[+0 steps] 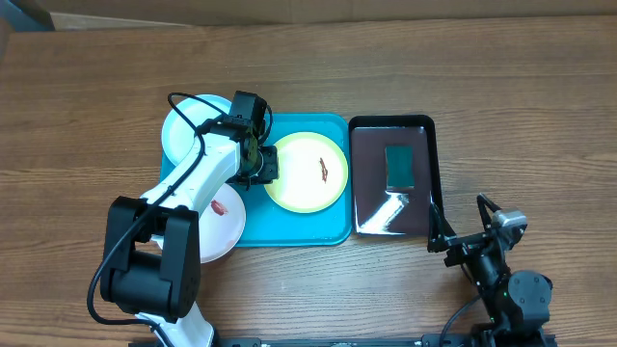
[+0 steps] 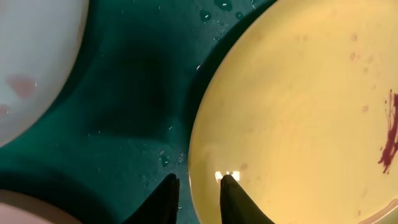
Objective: Clean dirty plates on tray and stack at the side
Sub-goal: 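Reach the right gripper into the black tray and grasp the green sponge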
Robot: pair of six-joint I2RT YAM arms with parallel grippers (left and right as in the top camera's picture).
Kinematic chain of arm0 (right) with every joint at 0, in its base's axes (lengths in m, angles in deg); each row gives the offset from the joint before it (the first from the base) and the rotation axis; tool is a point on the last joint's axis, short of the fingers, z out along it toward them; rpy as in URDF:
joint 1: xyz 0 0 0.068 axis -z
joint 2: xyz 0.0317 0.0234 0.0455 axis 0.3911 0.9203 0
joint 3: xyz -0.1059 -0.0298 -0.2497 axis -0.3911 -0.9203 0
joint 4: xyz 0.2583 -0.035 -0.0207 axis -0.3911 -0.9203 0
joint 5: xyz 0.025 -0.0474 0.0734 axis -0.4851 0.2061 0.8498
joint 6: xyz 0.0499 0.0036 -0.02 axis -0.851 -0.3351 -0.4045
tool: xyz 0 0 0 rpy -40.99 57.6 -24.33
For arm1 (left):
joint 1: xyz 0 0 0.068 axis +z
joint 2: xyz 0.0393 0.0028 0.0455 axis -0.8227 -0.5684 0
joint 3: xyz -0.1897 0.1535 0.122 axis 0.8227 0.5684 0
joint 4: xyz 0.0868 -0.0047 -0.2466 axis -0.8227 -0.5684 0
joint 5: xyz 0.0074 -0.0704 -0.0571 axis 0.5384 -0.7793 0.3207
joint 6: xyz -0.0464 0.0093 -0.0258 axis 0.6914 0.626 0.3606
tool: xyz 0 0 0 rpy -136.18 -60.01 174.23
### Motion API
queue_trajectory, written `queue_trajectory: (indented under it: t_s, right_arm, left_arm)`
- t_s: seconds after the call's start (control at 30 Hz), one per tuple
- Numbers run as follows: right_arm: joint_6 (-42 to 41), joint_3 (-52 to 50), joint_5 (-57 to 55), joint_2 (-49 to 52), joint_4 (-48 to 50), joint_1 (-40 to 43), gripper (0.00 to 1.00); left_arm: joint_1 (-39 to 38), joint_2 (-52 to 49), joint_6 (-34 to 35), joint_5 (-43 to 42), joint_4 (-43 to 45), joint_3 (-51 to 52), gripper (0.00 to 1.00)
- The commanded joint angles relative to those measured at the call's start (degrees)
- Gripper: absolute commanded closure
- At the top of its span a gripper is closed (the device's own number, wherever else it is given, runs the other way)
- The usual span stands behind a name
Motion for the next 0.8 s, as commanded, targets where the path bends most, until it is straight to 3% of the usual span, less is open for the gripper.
queue_trajectory:
  t_s: [0.0,0.2,0.5,0.67,0.73,0.77]
  right_arm:
    - [-3.45,10.64,-1.29,4.57,-2.47,0.39,0.0]
    - [-3.26,31.89,-1.66,22.36,-15.17,0.42,0.0]
    - [-3.32,65.85,-1.55,52.92,-44.28,0.39,0.0]
    - [-3.23,71.08,3.78,61.51,-44.33,0.37,0.02]
    - [-3.39,71.08,4.87,63.54,-44.19,0.28,0.17]
    - [-3.45,71.08,4.79,64.7,-44.7,-0.02,0.18]
  left_arm:
    - [-0.15,-0.44,0.37,0.83,0.87,0.33,0.75]
    - [-0.15,-0.48,0.37,0.83,1.22,0.33,0.75]
    - [-0.15,-2.16,0.37,1.44,1.81,0.33,0.78]
    - [-0.15,-2.89,0.39,1.22,2.29,0.33,0.85]
    - [-0.15,-2.89,0.39,1.22,2.29,0.33,0.88]
    - [-0.15,-2.89,0.37,1.22,2.34,0.33,0.88]
